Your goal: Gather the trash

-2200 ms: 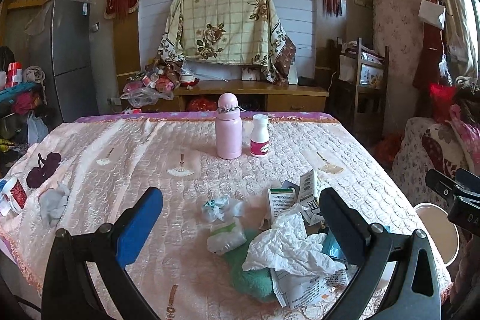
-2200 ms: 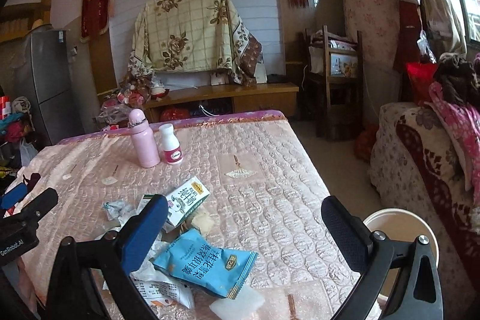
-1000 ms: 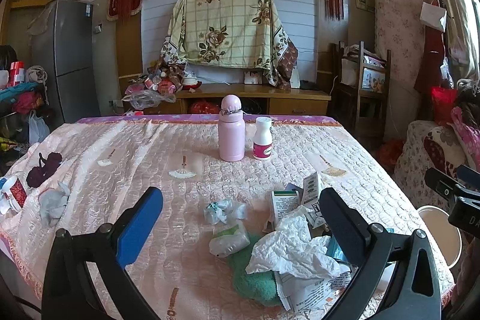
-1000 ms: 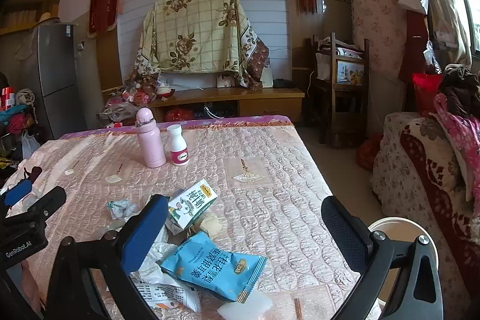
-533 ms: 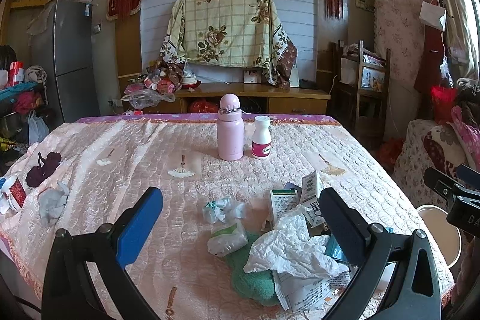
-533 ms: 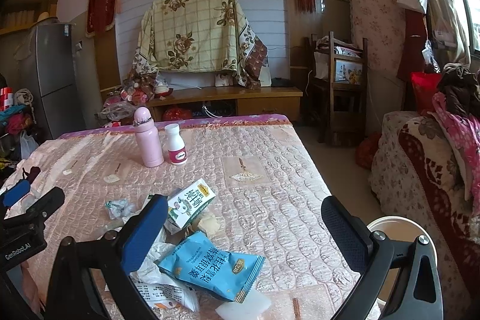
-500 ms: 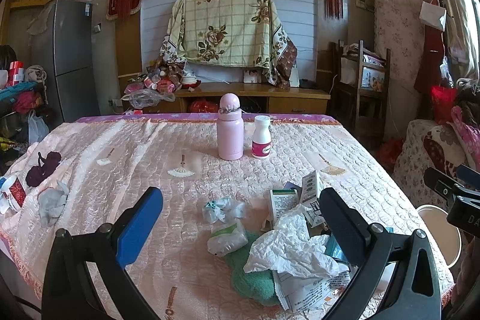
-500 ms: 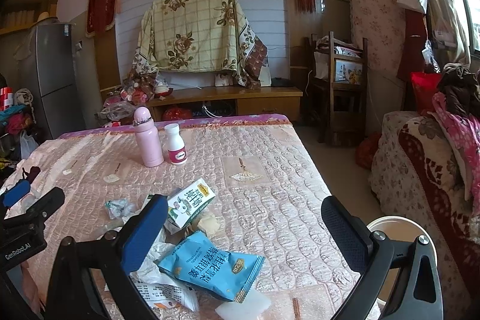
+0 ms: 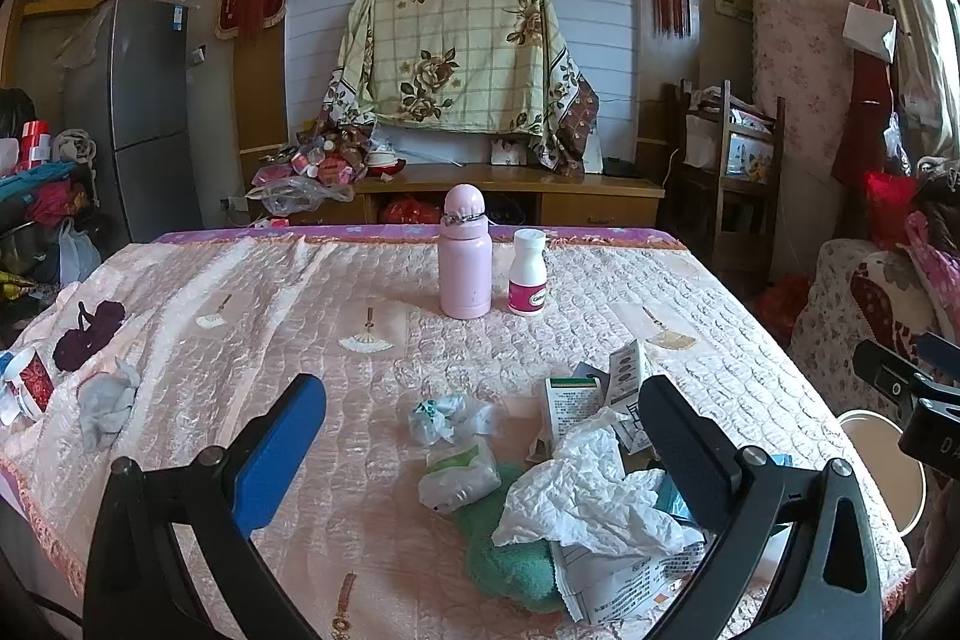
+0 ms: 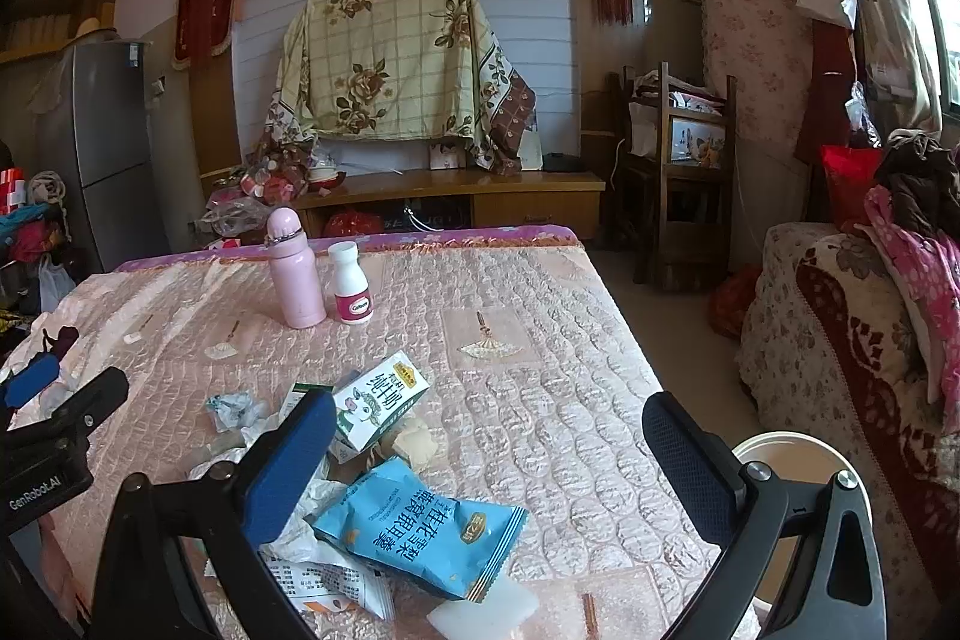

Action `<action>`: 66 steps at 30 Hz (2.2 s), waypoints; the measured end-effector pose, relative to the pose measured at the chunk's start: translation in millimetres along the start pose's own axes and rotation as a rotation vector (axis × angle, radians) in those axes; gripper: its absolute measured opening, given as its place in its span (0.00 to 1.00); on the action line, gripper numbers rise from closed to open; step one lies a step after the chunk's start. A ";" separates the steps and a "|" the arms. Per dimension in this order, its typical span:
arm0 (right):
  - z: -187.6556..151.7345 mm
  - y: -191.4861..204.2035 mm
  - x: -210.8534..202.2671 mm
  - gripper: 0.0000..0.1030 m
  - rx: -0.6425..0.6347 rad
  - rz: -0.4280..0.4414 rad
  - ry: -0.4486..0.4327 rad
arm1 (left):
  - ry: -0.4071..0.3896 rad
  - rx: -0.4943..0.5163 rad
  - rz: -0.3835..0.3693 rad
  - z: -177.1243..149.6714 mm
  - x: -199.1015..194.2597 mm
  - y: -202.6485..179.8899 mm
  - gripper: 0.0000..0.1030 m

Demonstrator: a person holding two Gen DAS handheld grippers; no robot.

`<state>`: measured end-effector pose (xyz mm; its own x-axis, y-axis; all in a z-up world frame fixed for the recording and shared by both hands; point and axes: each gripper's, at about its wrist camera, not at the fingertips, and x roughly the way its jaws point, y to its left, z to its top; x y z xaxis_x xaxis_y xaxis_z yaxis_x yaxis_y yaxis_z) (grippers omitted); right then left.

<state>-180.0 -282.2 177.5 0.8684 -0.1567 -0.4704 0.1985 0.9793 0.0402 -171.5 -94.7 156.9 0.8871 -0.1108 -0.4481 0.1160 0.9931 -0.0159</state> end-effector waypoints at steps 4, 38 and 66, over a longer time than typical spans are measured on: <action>-1.1 -0.2 0.3 1.00 -0.002 0.001 0.005 | 0.005 -0.004 0.001 -1.4 1.4 1.1 1.00; -8.3 6.4 8.9 1.00 -0.036 0.003 0.057 | 0.047 -0.028 0.021 -8.6 10.5 15.3 1.00; -42.6 -14.5 73.4 1.00 -0.160 0.213 0.345 | 0.332 0.088 -0.246 -28.6 72.8 -12.7 1.00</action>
<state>-138.5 -302.4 104.7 0.6740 0.0761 -0.7348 -0.0647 0.9969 0.0440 -121.2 -114.3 99.0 0.6380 -0.3121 -0.7040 0.3572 0.9298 -0.0886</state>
